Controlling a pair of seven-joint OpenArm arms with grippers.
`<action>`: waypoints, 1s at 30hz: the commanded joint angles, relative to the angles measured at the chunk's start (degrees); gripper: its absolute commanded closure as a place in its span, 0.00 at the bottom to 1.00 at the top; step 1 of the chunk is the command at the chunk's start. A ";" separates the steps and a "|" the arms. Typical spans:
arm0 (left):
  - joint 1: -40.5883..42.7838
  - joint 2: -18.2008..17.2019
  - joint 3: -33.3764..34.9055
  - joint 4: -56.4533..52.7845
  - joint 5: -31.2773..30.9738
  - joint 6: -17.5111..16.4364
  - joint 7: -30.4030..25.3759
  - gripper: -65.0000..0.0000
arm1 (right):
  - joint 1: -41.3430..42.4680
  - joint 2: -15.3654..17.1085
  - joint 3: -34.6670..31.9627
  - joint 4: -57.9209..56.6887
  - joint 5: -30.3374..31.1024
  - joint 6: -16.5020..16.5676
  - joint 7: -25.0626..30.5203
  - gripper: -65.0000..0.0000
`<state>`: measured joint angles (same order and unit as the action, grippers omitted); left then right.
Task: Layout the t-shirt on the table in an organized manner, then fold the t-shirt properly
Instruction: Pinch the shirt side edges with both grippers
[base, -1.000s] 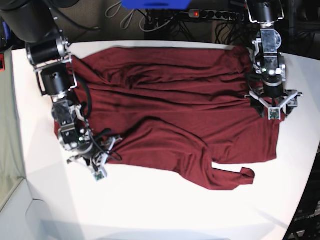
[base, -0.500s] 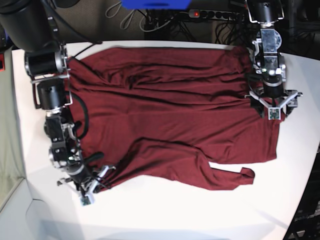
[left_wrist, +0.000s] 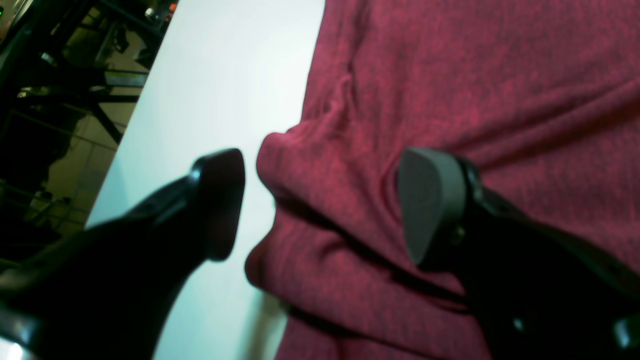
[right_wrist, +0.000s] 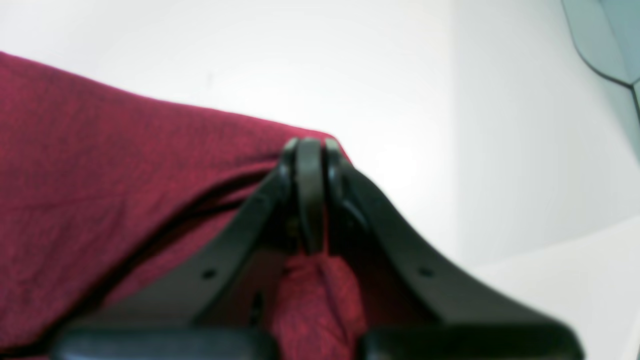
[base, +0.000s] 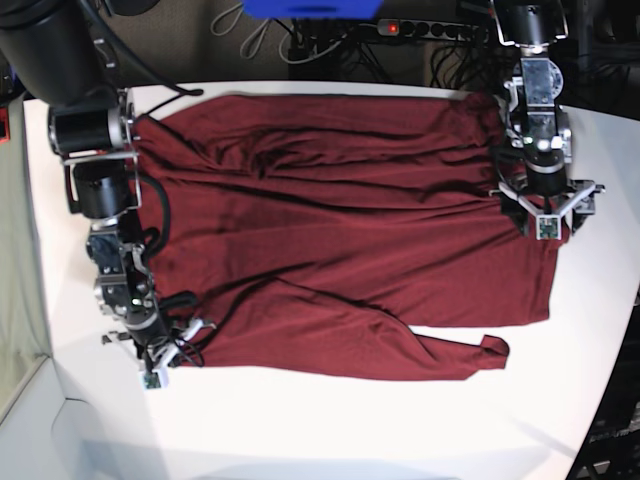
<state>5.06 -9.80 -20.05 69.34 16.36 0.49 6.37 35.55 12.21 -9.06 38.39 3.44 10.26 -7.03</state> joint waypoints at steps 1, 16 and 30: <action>0.17 -0.09 0.14 -0.11 0.65 -0.80 2.82 0.28 | 2.38 0.32 0.22 0.86 0.47 -0.72 2.76 1.00; 0.17 -0.09 0.23 -0.02 0.65 -0.80 2.82 0.28 | 4.05 -1.17 6.91 0.51 0.21 -0.81 3.73 0.96; -4.22 0.00 0.23 -0.02 0.56 -0.80 2.46 0.28 | 3.35 -0.73 6.91 0.86 0.21 -0.81 2.76 0.90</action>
<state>1.74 -9.45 -19.84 68.71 16.51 0.25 8.84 37.08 10.96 -2.31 38.02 3.44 10.02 -5.72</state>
